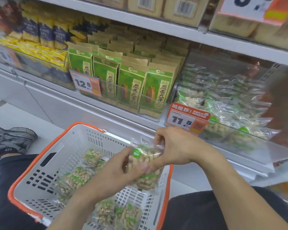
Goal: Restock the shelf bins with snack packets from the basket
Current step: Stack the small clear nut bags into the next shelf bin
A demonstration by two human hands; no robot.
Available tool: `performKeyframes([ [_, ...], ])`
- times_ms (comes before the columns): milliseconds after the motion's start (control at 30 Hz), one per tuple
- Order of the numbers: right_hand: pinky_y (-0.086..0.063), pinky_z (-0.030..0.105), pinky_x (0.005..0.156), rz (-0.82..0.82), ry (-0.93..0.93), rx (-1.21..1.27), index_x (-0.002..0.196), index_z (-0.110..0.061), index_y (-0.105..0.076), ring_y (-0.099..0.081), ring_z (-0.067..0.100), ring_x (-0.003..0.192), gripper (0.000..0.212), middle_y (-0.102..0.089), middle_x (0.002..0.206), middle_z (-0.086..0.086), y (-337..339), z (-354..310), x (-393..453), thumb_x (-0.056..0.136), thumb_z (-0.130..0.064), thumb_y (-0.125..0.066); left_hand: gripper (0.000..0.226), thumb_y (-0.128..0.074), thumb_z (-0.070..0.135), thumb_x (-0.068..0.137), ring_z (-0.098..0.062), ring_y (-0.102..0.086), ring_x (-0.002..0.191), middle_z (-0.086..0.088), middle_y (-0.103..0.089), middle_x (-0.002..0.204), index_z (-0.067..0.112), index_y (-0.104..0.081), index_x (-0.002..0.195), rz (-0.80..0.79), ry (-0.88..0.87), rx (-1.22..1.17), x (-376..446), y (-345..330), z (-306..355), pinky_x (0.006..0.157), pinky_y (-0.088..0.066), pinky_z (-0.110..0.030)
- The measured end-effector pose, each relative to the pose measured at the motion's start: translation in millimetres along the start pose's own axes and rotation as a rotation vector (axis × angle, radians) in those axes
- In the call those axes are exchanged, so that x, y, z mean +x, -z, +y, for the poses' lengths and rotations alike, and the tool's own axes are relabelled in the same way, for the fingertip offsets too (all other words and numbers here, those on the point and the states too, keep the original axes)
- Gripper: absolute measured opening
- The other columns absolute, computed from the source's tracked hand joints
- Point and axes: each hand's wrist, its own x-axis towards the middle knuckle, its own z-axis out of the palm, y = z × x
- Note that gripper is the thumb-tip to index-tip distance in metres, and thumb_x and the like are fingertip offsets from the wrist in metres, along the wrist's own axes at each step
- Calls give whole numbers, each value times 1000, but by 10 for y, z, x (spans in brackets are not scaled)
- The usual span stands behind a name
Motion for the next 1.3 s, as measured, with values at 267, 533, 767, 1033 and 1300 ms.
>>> performKeyframes([
  [267,-48,27,79,-92,50,139,125,-44,-49,-53,1,94,93,-50,102,-25,232,274,-256,45,-61,-92,53,-80,71,59,-20,-68,81,0,-72,90,37,-66,97,22,-178,-20,224,-188,276,72,-54,-36],
  [533,-47,29,97,112,30,232,126,-37,-49,-52,5,112,102,-54,121,-22,234,652,-628,38,-63,-93,49,-72,68,56,8,-56,62,27,-65,75,35,-63,90,49,-340,285,468,-548,772,56,-36,-6],
  [767,-56,26,80,527,2,552,104,-36,-61,-67,-2,91,75,-70,98,-20,268,1191,-1180,40,-54,-95,36,-35,48,100,-5,-63,98,16,-67,99,25,-62,106,213,-585,225,707,-985,1126,78,-44,-15],
  [1033,-49,10,74,1378,-59,773,122,-29,-53,-70,4,88,72,-67,107,-5,251,1712,-1229,59,-42,-86,32,-49,35,97,-4,-41,123,10,-49,125,20,-55,125,22,-664,653,1492,-1075,1482,101,-37,-27],
  [1300,-53,29,90,1363,-133,707,126,-31,-30,-65,7,101,64,-60,109,-13,194,1928,-895,82,-33,-77,37,-48,27,98,-33,-37,133,-12,-48,135,12,-48,131,-131,-603,958,2428,-1501,1816,117,-22,-40],
])
